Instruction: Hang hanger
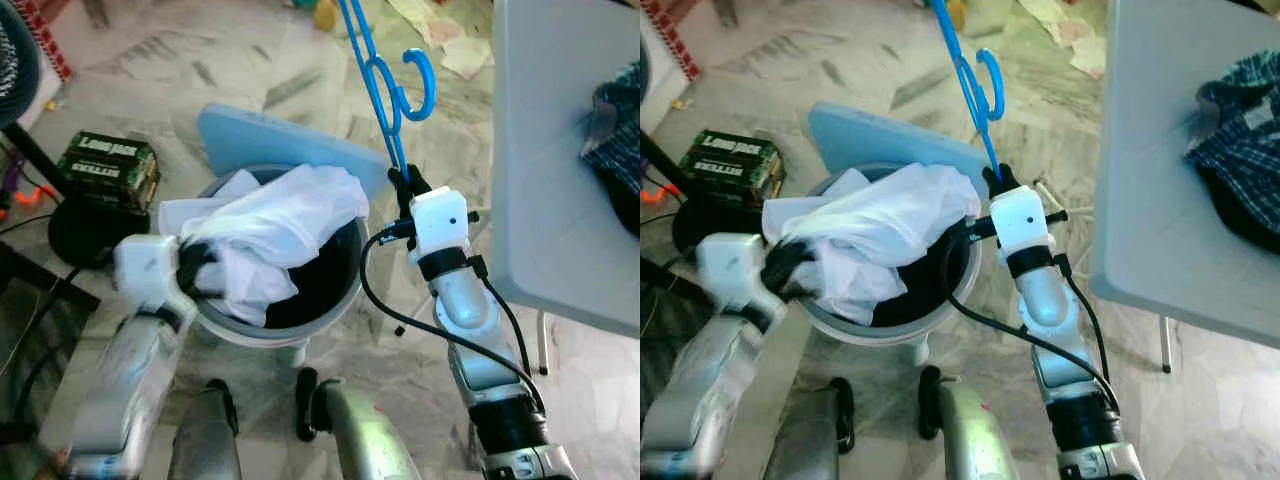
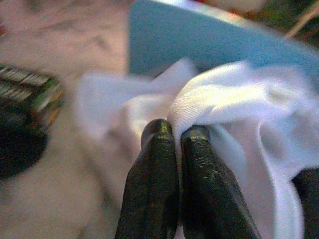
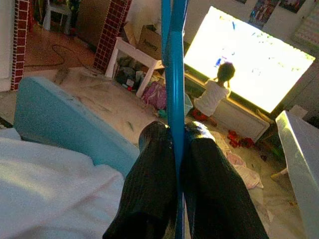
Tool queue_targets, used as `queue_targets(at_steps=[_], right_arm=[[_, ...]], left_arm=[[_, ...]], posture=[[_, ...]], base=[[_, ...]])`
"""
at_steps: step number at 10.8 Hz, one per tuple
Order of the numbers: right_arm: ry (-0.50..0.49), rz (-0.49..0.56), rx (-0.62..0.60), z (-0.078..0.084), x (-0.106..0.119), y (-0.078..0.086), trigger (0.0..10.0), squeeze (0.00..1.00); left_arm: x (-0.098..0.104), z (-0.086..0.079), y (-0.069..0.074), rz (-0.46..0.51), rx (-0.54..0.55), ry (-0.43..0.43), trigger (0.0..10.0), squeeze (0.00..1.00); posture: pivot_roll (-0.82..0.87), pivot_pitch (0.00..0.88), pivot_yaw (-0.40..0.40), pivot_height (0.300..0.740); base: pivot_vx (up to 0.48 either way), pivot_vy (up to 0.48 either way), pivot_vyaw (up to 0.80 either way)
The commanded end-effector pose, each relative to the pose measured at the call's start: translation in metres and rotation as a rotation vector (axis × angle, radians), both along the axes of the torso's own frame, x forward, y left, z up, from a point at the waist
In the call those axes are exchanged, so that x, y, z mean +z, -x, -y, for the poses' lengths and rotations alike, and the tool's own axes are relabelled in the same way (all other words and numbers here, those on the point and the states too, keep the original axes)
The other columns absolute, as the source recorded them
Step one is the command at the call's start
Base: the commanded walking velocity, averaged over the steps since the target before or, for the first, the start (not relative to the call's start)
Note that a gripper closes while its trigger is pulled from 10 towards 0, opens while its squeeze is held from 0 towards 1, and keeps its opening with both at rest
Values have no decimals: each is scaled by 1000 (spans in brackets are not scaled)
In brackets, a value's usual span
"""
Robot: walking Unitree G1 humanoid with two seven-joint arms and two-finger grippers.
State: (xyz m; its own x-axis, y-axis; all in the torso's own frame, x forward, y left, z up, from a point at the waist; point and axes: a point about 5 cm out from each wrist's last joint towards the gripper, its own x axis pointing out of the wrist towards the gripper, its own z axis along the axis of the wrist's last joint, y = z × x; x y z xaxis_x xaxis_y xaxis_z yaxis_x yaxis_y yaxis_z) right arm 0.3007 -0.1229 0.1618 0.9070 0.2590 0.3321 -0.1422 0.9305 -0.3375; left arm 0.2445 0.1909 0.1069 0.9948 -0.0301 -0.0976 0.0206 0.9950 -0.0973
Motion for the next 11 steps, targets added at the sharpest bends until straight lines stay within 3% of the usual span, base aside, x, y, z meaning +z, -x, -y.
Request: queue_targets(at_steps=[1,2,3,4,6,10,11], right_arm=[[4,-14,-23,7,-7,2,10000,0],[4,-14,-22,6,-7,2,10000,0],[3,-12,-9,3,-6,1,10000,0],[5,-8,-5,3,-4,0,10000,0],[11,-5,-7,6,-4,-2,10000,0],[18,2,-3,5,-1,-4,10000,0],[17,6,-4,5,0,-5,10000,0]], left_arm=[[-11,-12,12,-54,117,6,0,0],[-19,-16,15,-88,162,-16,0,0],[-41,-24,27,-174,234,-79,0,0],[-49,-25,33,-198,263,-44,0,0],[-49,-21,31,-188,265,-38,0,0],[-47,-7,22,-151,149,-152,471,0],[-50,8,22,-163,-43,-266,10000,0]], posture=[[126,272,-119,740],[128,273,-122,740],[126,273,-131,740],[125,271,-136,740],[117,269,-143,740],[109,262,-149,740],[107,259,-148,740]], base=[[0,0,0],[0,0,0],[0,0,0],[0,0,0],[0,0,0],[0,0,0],[0,0,0]])
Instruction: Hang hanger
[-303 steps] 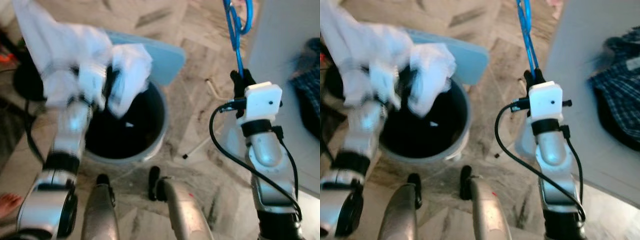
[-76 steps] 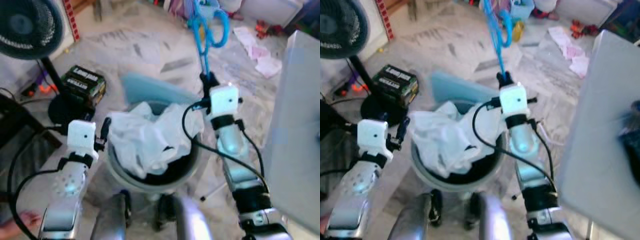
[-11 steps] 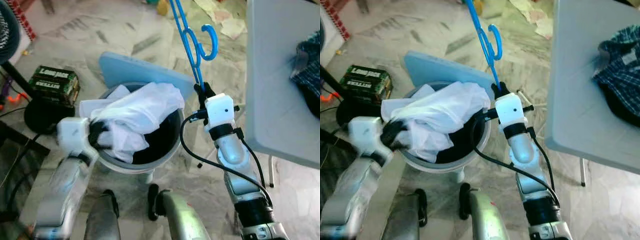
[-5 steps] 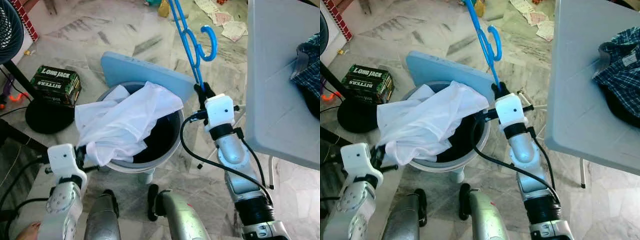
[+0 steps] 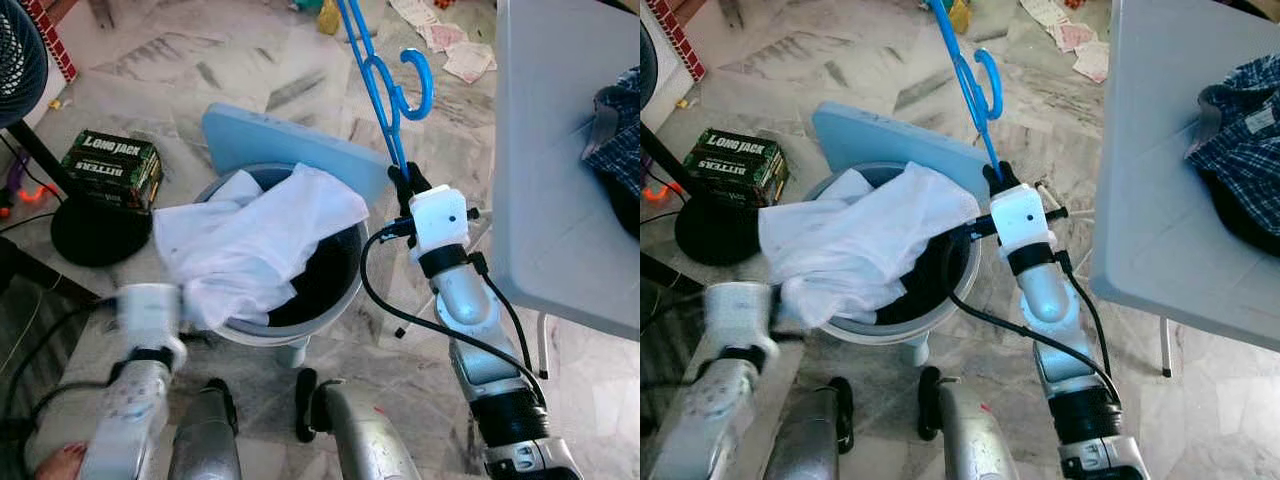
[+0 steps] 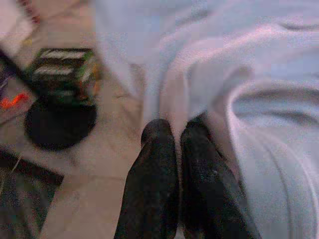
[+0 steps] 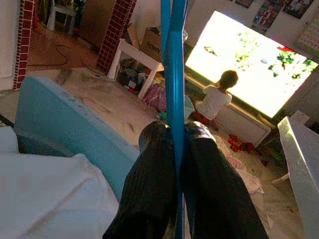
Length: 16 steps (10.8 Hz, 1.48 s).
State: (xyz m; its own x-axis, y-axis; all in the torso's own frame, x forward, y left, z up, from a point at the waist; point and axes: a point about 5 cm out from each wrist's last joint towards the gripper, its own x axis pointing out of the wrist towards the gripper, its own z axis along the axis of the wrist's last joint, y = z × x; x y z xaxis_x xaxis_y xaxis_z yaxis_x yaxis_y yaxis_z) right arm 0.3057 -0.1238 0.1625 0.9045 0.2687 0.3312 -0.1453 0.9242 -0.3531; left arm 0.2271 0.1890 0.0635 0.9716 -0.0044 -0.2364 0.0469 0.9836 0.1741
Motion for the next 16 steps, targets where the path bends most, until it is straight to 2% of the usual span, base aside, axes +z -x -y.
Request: queue_targets(at_steps=[1,2,3,5,6,7,10,11,12,15,16], right_arm=[[1,3,-8,4,-1,0,10000,0],[1,4,-7,4,0,0,10000,0],[1,4,-9,5,-1,-1,10000,0],[0,3,-5,4,-1,0,10000,0],[0,3,-2,4,-1,0,10000,0],[-1,2,1,3,-1,-1,10000,0],[-5,0,6,0,-3,0,10000,0],[-6,1,6,0,-3,0,10000,0],[-6,3,4,1,-2,-1,10000,0],[-7,3,3,1,-2,0,10000,0],[-8,3,4,1,-3,1,10000,0]], left_arm=[[-8,11,5,-40,-83,11,10000,0],[-9,17,8,-53,-156,11,10000,0],[-12,19,10,-68,-212,-41,10000,1000],[-14,27,17,-73,-409,-233,10000,1000],[-14,26,19,-72,-454,-313,10000,1000],[-12,28,24,-69,-576,-422,10000,1000],[-12,19,24,-80,-571,-475,10000,1000],[-15,18,25,-90,-581,-481,10000,263],[-15,15,24,-91,-607,-473,10000,0],[-17,13,26,-115,-660,-497,10000,0],[-14,10,20,-96,-637,-469,10000,1000]], posture=[[108,257,-148,740],[108,256,-147,740],[108,257,-147,740],[108,259,-148,740],[111,260,-149,740],[112,261,-149,740],[120,265,-144,740],[119,266,-143,740],[117,268,-142,740],[116,272,-138,740],[113,274,-137,740]], base=[[0,0,0],[0,0,0],[0,0,0],[0,0,0],[0,0,0],[0,0,0],[0,0,0],[0,0,0],[0,0,0],[0,0,0],[0,0,0]])
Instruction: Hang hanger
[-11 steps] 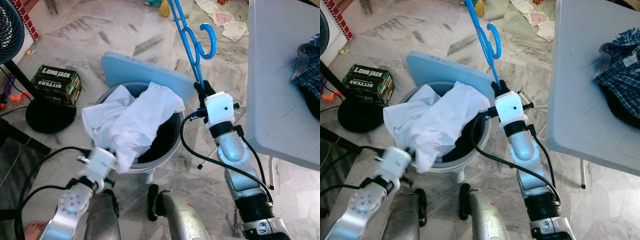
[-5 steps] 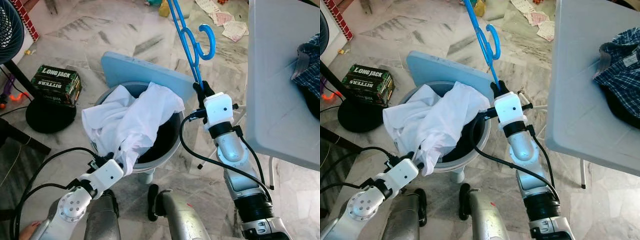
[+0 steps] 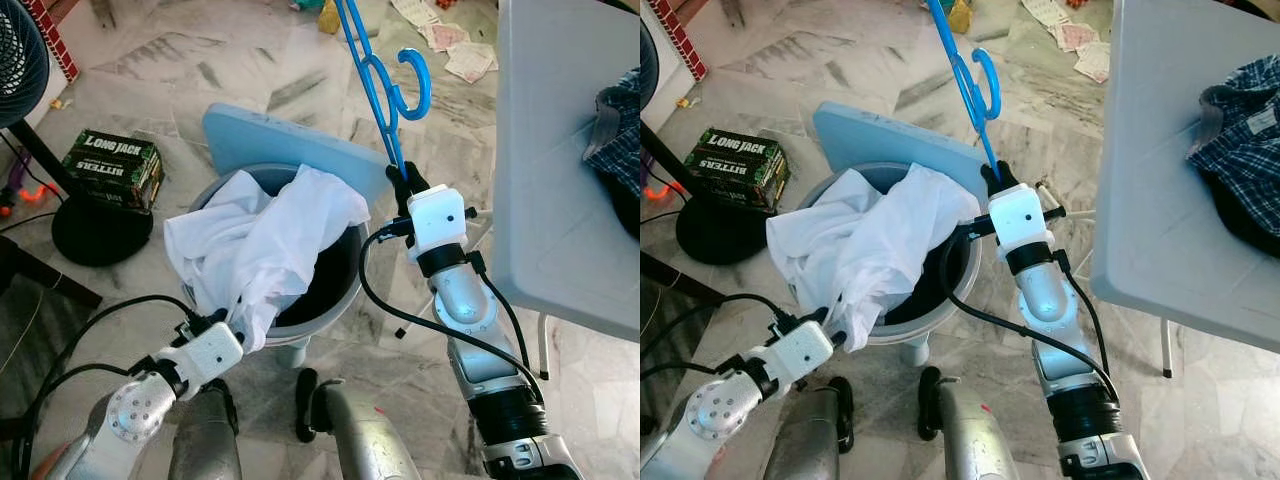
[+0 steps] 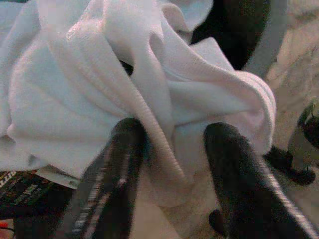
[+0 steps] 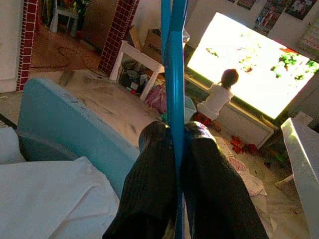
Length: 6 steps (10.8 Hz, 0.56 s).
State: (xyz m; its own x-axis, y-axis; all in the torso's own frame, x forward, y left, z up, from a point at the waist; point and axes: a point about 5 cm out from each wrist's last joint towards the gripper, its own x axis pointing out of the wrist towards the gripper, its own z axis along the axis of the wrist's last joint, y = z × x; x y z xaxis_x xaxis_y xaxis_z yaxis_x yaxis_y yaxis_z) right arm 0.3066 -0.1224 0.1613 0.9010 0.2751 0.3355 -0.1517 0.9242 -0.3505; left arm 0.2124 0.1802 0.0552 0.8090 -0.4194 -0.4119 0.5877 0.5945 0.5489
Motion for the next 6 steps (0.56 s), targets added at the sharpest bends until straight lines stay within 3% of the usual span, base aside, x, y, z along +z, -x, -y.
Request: queue_targets(at_steps=[1,6], right_arm=[[-3,-1,-4,2,-2,2,10000,0],[-1,1,-5,2,-1,2,10000,0]], left_arm=[[-4,2,4,-32,-21,28,10000,1000],[-7,6,10,-45,-112,-22,10000,1000]], posture=[[113,274,-137,740],[106,278,-138,740]], base=[[0,0,0],[0,0,0]])
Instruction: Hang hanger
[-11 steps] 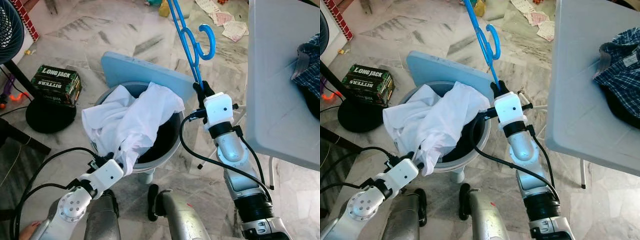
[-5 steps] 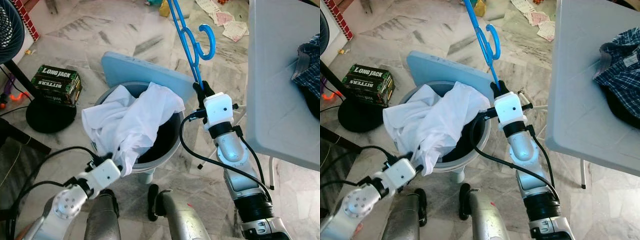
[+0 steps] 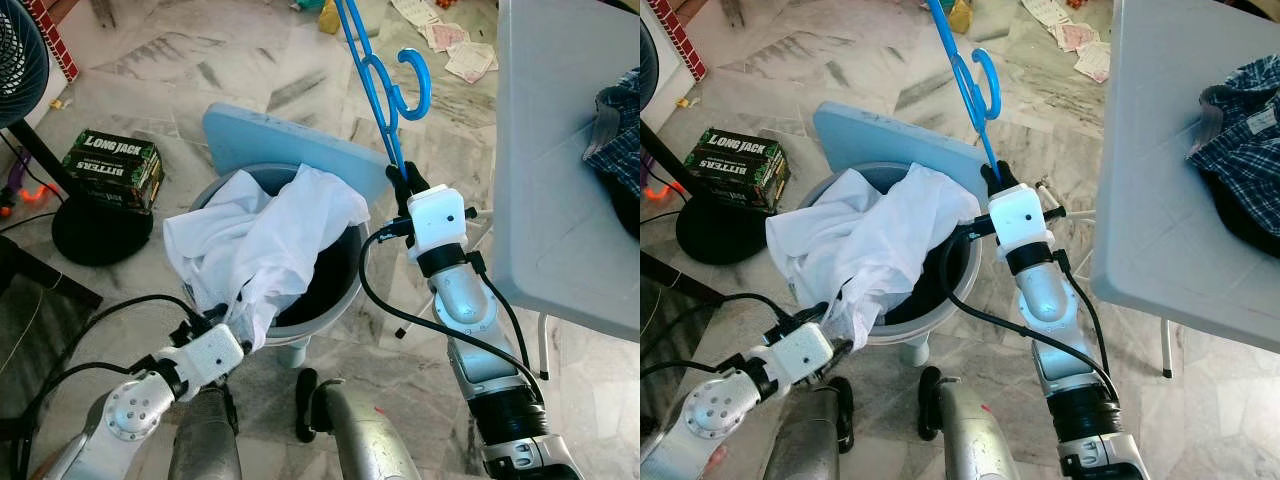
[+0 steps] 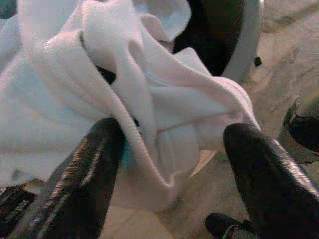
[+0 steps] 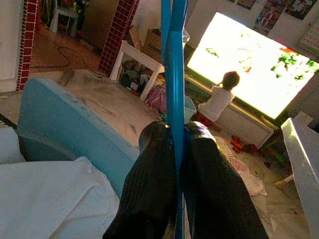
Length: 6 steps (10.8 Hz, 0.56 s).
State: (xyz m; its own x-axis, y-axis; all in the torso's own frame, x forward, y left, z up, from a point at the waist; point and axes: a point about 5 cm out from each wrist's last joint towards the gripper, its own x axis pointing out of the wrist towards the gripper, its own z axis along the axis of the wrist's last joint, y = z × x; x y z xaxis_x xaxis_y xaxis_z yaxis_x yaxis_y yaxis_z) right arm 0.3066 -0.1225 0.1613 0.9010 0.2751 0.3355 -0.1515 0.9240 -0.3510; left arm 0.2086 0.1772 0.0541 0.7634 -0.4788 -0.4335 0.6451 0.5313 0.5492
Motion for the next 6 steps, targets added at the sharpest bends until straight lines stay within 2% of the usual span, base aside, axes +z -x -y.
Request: queue_targets(at_steps=[1,2,6], right_arm=[[-1,3,-6,3,0,1,10000,0],[0,4,-8,3,0,1,10000,0],[1,6,-6,3,1,2,10000,0]], left_arm=[[-9,3,7,-42,-36,-25,10000,1000],[-12,2,7,-45,-30,-42,10000,0],[-22,0,2,-62,-36,-86,10000,0]], posture=[[103,278,-138,740],[103,278,-138,740],[92,281,-141,740]], base=[[0,0,0],[0,0,0],[0,0,0]])
